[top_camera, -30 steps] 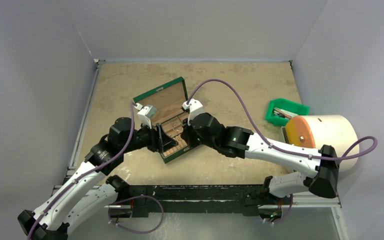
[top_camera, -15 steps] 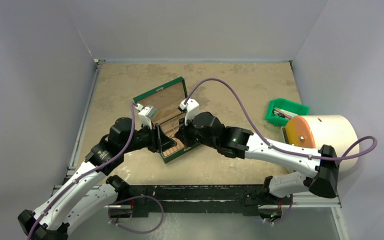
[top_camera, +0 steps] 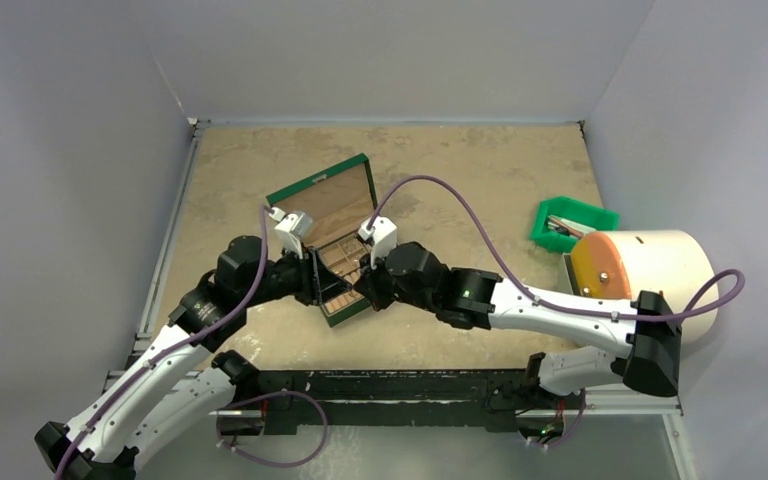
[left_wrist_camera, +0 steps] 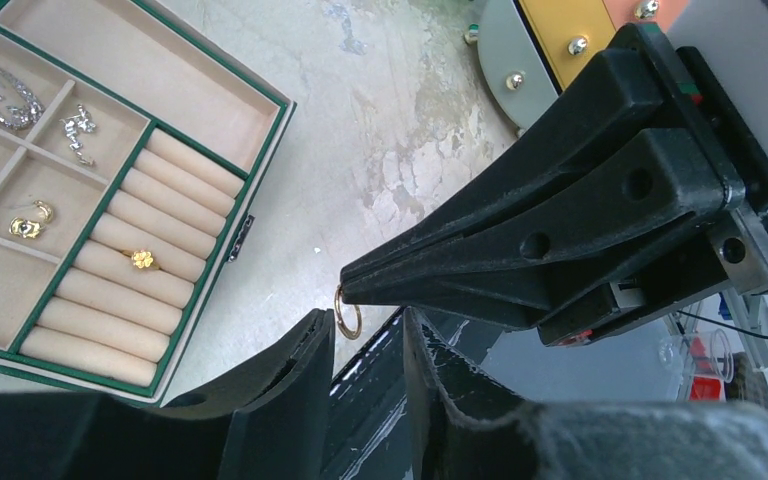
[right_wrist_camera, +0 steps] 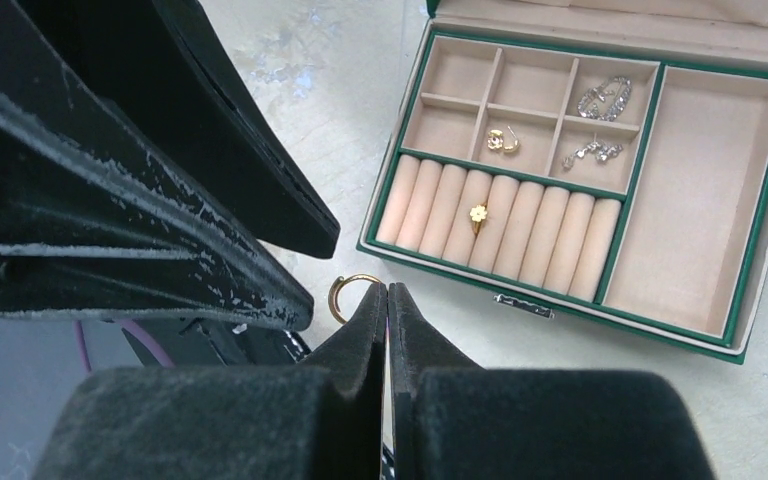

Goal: Organize the mixed jewelry

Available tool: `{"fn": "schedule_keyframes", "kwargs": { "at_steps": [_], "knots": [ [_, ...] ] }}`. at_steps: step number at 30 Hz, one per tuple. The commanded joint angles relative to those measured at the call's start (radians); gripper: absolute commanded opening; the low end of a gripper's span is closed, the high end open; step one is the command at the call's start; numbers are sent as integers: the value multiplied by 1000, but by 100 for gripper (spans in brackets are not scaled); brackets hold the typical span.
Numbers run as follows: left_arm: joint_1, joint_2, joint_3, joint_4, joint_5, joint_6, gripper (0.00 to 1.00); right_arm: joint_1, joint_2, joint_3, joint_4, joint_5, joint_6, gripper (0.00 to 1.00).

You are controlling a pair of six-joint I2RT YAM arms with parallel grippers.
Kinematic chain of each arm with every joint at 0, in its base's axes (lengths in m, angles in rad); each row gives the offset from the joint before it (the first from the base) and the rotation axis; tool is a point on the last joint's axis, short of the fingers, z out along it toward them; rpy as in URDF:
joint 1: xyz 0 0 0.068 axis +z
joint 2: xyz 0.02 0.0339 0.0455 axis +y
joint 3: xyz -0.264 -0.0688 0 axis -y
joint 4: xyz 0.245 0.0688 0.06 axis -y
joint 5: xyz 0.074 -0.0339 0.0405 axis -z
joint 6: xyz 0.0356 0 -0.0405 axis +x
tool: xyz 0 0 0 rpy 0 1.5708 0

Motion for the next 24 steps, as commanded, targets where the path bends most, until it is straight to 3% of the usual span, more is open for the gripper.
{"fn": "schedule_keyframes", "kwargs": {
  "at_steps": [1,15,20,24],
  "knots": [
    [4,0,5,65,16,-2,30,10,-57,-11,76,28,-18,0],
    [4,6,3,72,29,-3,24,24,-84,-27,121,57,-19,0],
    [4,6,3,76,34,-2,18,29,-75,-23,123,56,-21,0],
    [4,3,2,75,36,-2,7,30,-67,-19,127,51,-20,0]
  ]
}}
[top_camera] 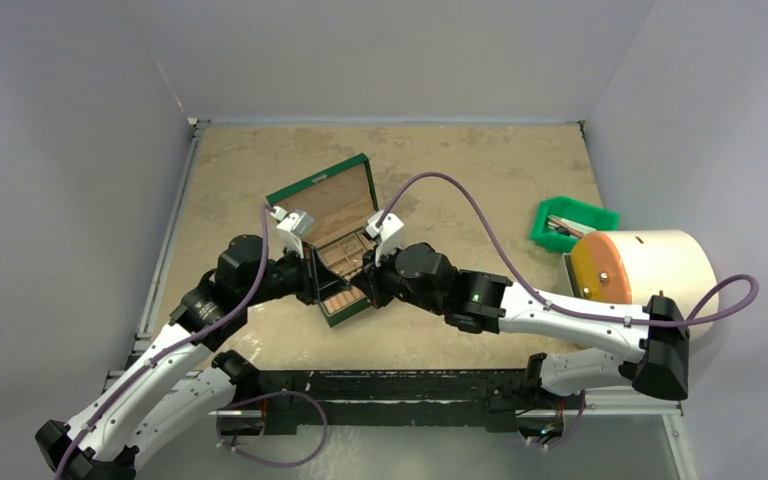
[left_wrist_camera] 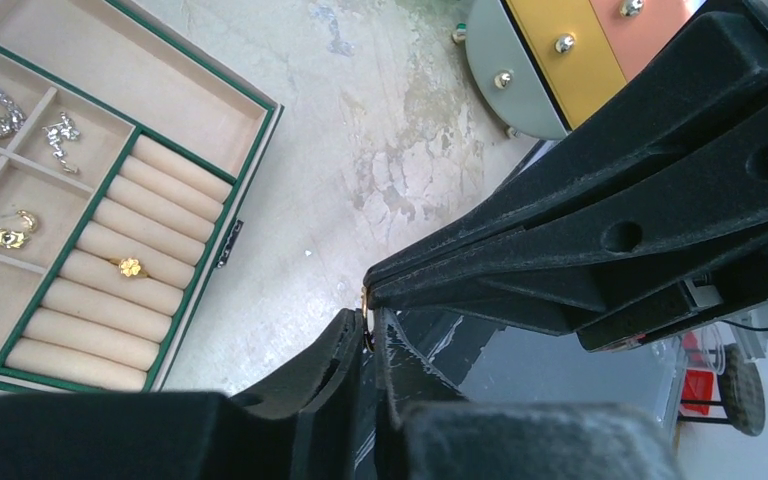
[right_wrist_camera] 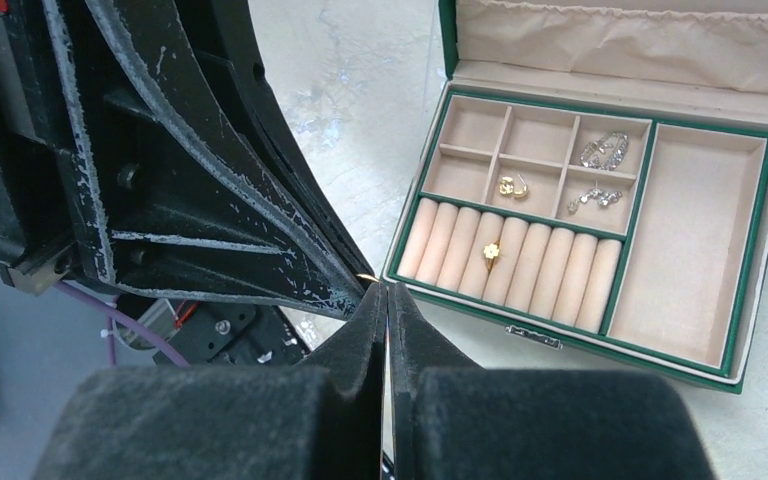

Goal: Organize the mixed jewelry

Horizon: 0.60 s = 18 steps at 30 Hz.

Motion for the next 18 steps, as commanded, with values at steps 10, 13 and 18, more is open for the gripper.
{"fn": "schedule_keyframes", "kwargs": {
  "at_steps": [10,13,18],
  "knots": [
    [4,-13,1,55,17,-4,0,15,-12,3,45,20,-4,2],
    [4,-17,0,55,17,-2,0,15,-23,2,23,16,-2,18],
    [5,-29,-2,60,23,0,0,14,-79,-26,2,2,18,28]
  ]
}}
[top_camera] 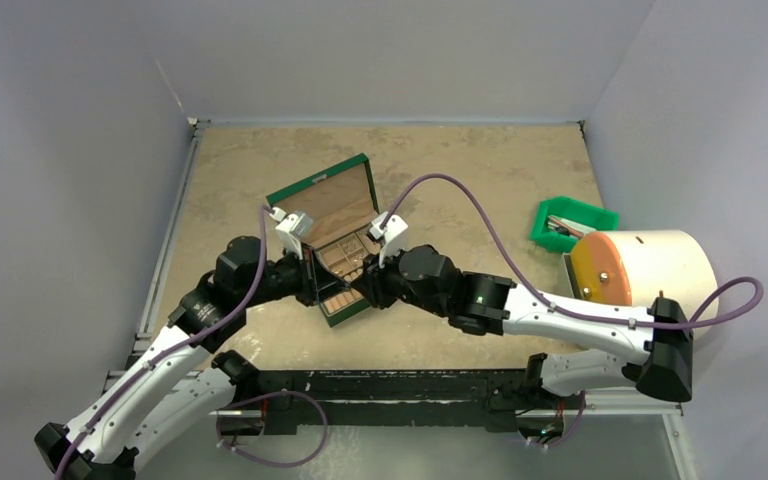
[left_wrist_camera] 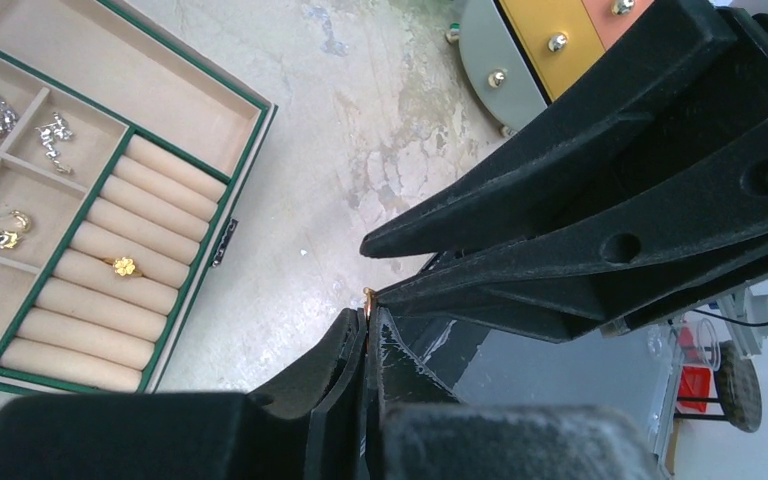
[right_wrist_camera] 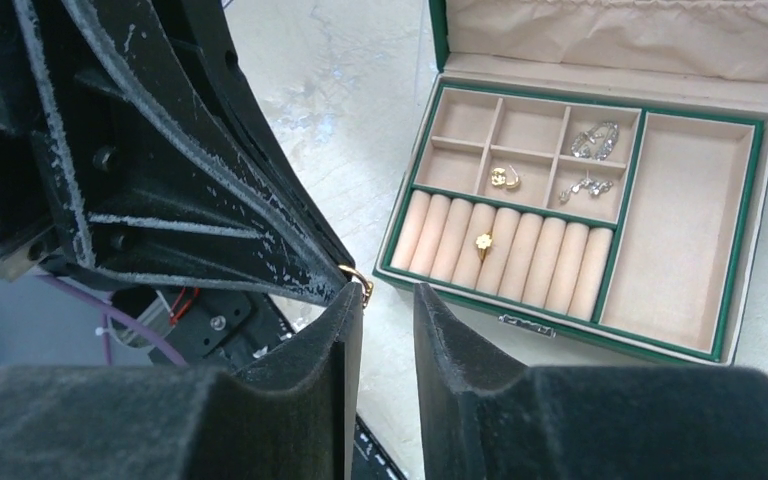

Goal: Organize the mixed jewelry

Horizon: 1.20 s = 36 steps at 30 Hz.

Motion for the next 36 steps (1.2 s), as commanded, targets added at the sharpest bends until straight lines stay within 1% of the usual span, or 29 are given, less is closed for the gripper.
{"fn": "schedule_keyframes", "kwargs": {
  "at_steps": [1,8,11,14,17,24,31,36],
  "knots": [
    [5,-19,0,65,20,7,0,10,-86,-26,-3,-30,19,28],
    [4,-42,-8,91,71,7,0,10,-182,-73,-16,-117,11,30],
    [4,-63,-19,133,120,-6,0,9,-214,-85,4,-174,15,30],
    [4,-90,-38,196,198,-29,0,7,-234,-87,8,-224,27,32],
    [4,-123,-54,249,259,-47,0,7,-249,-86,50,-256,39,33],
    [4,-146,-70,315,338,-71,0,-2,-262,-93,102,-348,62,34],
    [4,-150,-81,354,376,-89,0,-32,-296,-120,178,-464,96,35],
    [4,-158,-88,367,390,-104,0,-51,-293,-125,208,-498,122,35]
  ]
}}
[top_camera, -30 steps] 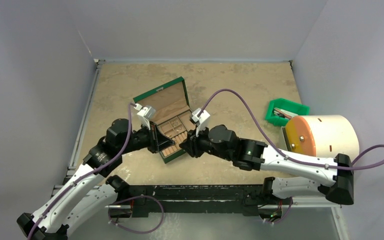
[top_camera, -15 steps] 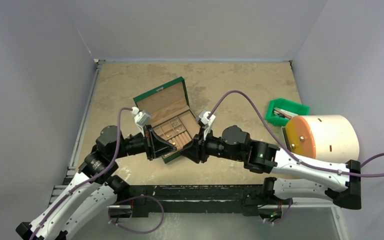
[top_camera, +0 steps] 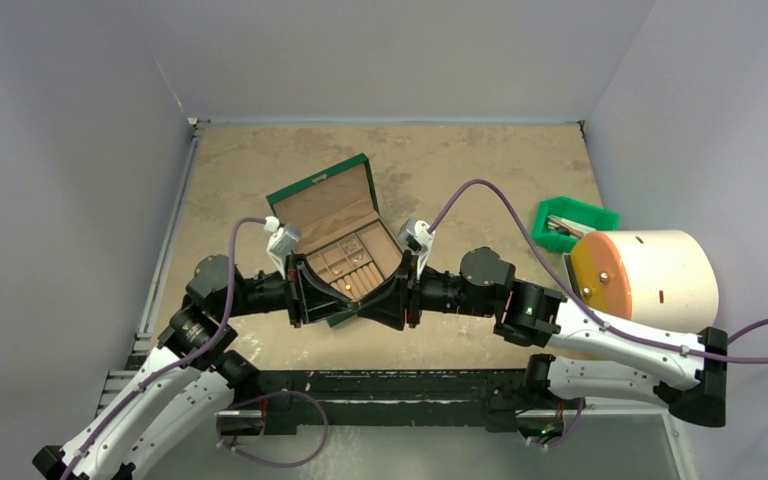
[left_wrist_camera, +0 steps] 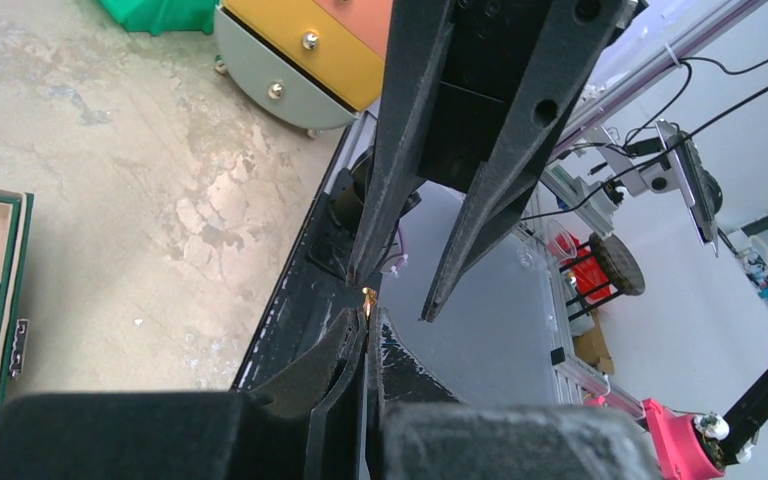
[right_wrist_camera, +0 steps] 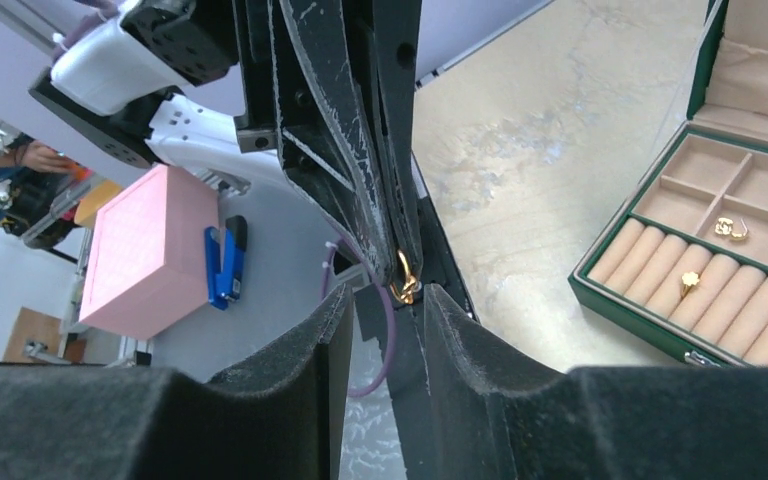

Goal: Organize the mixed jewelry

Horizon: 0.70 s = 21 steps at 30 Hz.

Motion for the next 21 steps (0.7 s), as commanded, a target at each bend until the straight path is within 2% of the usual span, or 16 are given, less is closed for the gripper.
{"fn": "schedule_keyframes", "kwargs": {
  "at_steps": [1,9,21],
  "knots": [
    [4,-14,-6,75,39,-19,0,-15,-14,-4,104,-75,35,35],
    [4,-23,-9,74,42,-23,0,-25,-4,-8,132,-101,48,28],
    [4,-36,-19,135,54,-43,0,-44,-7,-33,142,-95,60,30]
  ]
}}
